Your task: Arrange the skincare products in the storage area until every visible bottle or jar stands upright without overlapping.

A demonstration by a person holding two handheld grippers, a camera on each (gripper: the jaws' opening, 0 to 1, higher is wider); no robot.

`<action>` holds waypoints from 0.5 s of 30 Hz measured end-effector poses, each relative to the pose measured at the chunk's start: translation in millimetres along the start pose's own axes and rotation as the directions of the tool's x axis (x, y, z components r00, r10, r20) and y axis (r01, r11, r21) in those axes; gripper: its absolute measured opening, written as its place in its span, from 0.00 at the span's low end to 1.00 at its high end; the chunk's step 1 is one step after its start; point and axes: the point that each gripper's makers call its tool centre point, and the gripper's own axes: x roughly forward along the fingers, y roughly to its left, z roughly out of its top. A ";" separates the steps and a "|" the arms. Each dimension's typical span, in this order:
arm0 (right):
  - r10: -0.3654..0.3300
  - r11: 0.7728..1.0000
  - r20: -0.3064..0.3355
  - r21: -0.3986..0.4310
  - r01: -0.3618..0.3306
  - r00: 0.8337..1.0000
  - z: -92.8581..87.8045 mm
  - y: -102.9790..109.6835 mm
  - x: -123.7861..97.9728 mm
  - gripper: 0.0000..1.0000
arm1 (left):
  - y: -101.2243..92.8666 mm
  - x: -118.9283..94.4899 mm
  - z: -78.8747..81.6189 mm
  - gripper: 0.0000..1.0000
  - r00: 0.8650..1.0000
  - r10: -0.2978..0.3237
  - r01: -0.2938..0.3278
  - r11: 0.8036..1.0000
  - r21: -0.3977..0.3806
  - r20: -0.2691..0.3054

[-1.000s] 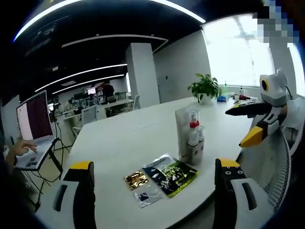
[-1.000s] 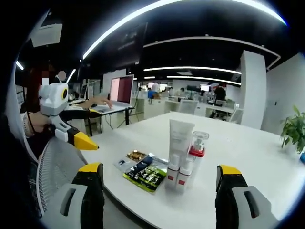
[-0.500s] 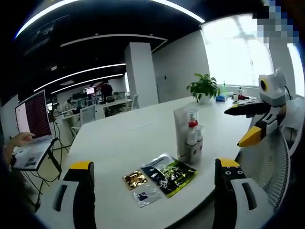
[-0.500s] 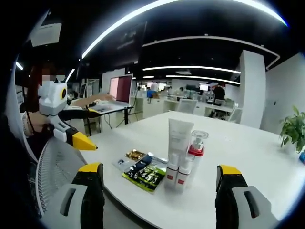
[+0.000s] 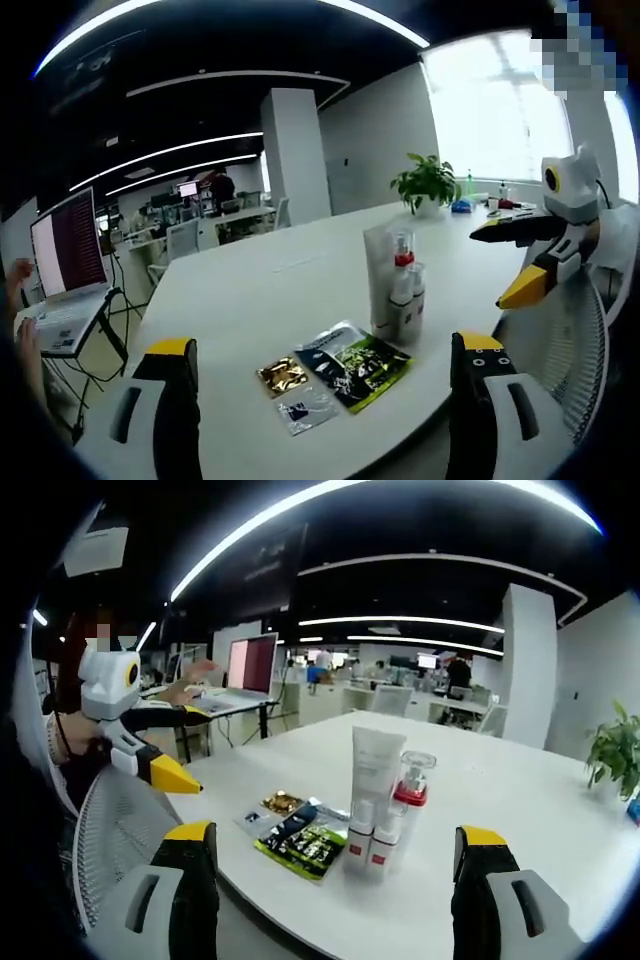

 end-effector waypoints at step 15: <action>0.002 1.000 0.016 -0.018 -0.002 1.000 4.1 -0.4 2.7 1.00 | 0.2 0.5 -1.0 0.99 1.000 -0.003 0.003 1.000 0.000 -0.003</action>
